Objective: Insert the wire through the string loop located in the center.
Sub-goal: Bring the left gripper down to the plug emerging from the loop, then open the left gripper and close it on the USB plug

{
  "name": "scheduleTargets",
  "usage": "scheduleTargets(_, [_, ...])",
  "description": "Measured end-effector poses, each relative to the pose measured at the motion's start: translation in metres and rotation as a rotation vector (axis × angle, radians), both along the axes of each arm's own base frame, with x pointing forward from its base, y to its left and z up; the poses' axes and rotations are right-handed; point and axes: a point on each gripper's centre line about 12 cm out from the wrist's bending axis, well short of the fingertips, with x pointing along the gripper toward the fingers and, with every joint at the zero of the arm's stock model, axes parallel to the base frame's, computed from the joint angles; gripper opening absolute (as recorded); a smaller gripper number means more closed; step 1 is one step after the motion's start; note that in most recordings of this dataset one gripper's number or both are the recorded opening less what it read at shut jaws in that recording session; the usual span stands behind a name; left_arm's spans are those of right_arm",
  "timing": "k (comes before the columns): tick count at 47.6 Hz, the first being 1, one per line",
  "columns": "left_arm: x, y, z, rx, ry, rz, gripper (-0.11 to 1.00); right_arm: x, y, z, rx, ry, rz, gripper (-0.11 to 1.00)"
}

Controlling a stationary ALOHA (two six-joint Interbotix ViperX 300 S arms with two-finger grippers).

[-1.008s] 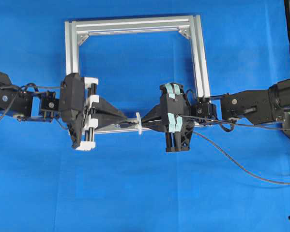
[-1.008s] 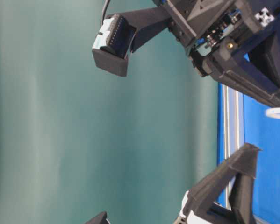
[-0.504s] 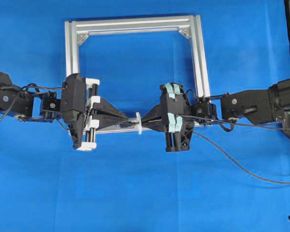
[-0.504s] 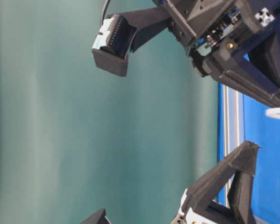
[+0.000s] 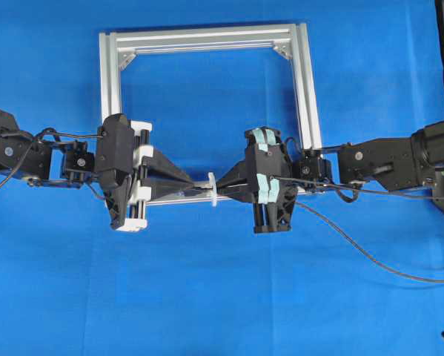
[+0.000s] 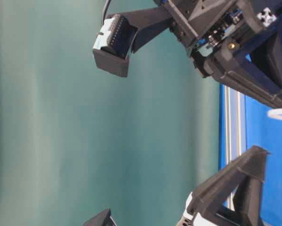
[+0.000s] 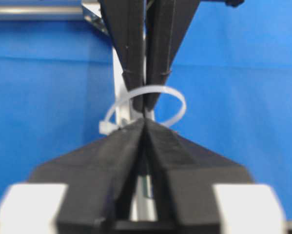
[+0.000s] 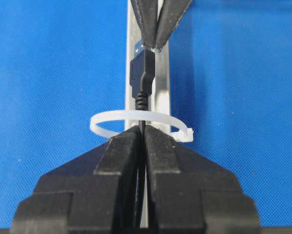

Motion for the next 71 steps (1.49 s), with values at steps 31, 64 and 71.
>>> scheduleTargets(31, [-0.0012,0.0068,-0.0048,-0.015,0.046,0.024,0.92,0.0000,0.0000,0.0000,0.000,0.000,0.000,-0.02])
scheduleTargets(64, [-0.0011,0.0004,-0.0068,-0.016,0.077,0.006,0.92,-0.0001,0.0000,-0.0002,-0.001,0.001,0.001,-0.02])
scheduleTargets(71, [-0.0014,-0.0001,-0.0073,-0.016,0.082,0.004,0.92,0.0000,0.0000,0.0006,-0.003,-0.002,0.002,-0.02])
